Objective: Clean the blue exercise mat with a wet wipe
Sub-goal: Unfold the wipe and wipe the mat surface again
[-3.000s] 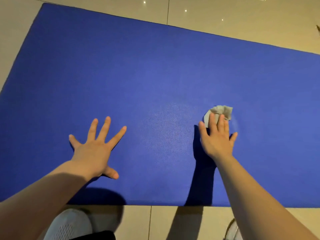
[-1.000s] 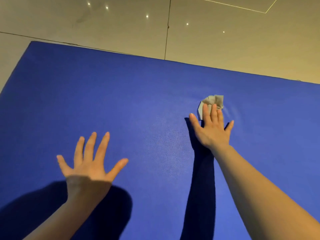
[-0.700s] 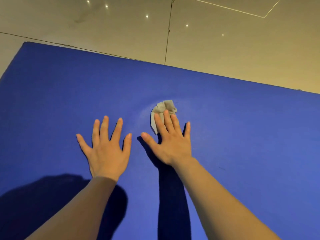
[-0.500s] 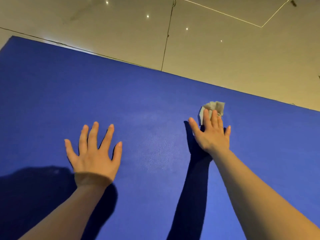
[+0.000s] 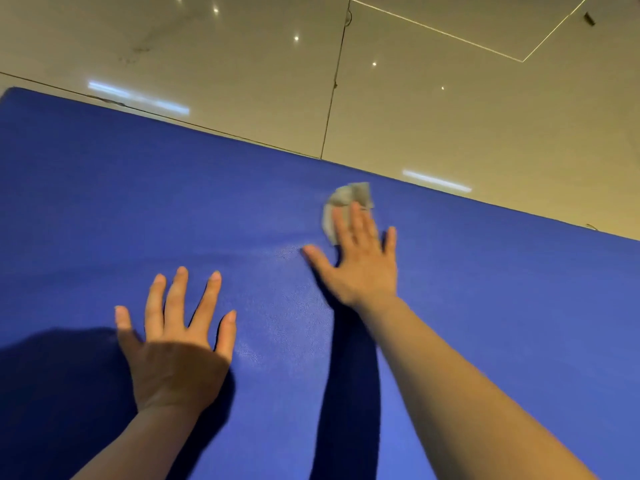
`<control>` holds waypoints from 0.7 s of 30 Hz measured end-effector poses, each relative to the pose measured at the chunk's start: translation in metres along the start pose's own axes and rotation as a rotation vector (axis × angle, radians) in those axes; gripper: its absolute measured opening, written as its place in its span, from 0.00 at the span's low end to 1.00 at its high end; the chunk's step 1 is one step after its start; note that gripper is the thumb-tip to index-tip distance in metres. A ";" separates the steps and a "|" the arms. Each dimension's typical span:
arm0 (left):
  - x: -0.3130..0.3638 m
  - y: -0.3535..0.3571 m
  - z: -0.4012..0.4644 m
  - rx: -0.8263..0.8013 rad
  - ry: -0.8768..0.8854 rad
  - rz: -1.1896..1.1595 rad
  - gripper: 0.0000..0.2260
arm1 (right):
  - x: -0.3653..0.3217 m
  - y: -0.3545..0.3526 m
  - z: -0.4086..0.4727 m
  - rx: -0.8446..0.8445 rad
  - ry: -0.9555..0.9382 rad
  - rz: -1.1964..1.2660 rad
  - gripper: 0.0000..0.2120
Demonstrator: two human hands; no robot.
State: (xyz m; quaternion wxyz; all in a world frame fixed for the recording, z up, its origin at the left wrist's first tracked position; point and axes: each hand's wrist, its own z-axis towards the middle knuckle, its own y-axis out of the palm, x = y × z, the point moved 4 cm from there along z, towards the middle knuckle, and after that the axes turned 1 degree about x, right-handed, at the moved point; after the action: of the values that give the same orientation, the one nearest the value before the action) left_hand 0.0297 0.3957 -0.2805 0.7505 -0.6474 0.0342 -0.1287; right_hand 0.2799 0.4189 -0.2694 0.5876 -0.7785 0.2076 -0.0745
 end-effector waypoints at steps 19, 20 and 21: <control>0.002 -0.002 0.003 -0.052 -0.004 0.016 0.25 | 0.000 -0.024 0.068 0.050 0.068 0.028 0.39; 0.002 -0.001 0.004 -0.060 0.000 0.020 0.25 | 0.035 -0.030 0.068 0.063 0.170 0.050 0.40; 0.002 -0.001 0.004 -0.069 0.001 0.024 0.25 | 0.067 -0.034 0.066 0.065 0.259 0.069 0.42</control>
State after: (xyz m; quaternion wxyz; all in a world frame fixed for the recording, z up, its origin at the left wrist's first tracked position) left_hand 0.0322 0.3990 -0.2790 0.7290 -0.6725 0.0468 -0.1189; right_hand 0.3718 0.4575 -0.2656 0.5831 -0.7352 0.3060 -0.1606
